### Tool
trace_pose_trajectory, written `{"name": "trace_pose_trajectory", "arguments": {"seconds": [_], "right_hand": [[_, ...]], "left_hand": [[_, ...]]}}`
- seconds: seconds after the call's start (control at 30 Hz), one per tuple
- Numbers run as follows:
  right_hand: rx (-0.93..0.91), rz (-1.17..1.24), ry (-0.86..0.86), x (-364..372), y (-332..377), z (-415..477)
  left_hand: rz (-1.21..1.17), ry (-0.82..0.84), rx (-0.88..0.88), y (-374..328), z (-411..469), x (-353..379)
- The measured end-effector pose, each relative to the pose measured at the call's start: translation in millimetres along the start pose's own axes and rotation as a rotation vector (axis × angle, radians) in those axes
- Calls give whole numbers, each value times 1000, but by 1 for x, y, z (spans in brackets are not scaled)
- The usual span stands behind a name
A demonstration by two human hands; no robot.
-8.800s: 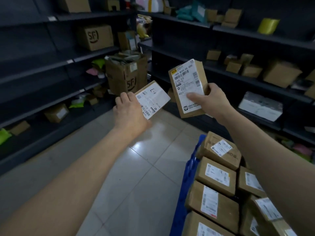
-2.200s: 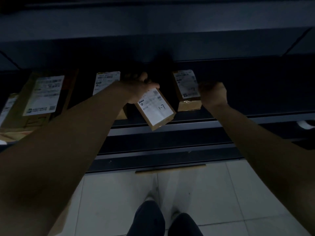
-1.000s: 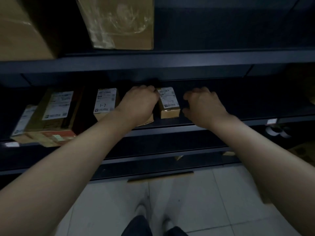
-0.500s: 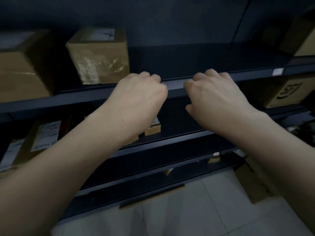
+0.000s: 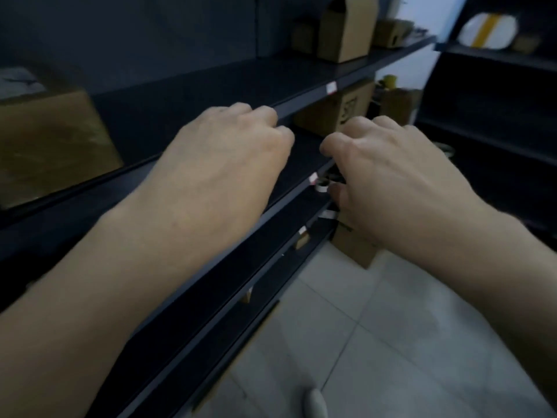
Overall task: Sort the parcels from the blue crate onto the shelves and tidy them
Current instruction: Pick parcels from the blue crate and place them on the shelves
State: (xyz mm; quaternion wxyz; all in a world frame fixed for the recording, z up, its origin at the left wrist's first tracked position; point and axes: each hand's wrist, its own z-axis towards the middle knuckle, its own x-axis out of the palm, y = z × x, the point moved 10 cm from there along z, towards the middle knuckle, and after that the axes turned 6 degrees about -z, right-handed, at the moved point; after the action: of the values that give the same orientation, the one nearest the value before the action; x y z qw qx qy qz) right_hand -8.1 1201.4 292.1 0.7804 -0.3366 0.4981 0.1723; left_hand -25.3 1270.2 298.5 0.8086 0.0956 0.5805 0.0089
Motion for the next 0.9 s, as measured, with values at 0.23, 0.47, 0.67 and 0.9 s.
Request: {"name": "trace_pose_trajectory", "arguments": {"seconds": [0.23, 0.47, 0.67, 0.9], "right_hand": [[278, -14, 127, -4, -53, -77], [583, -150, 191, -9, -127, -175], [777, -189, 268, -12, -186, -275], [993, -196, 379, -15, -265, -415]], "left_hand": [[-151, -58, 276, -86, 18, -11], [-325, -157, 563, -203, 25, -39], [-417, -211, 768, -321, 28, -66], [-475, -200, 966, -481, 15, -90]]}}
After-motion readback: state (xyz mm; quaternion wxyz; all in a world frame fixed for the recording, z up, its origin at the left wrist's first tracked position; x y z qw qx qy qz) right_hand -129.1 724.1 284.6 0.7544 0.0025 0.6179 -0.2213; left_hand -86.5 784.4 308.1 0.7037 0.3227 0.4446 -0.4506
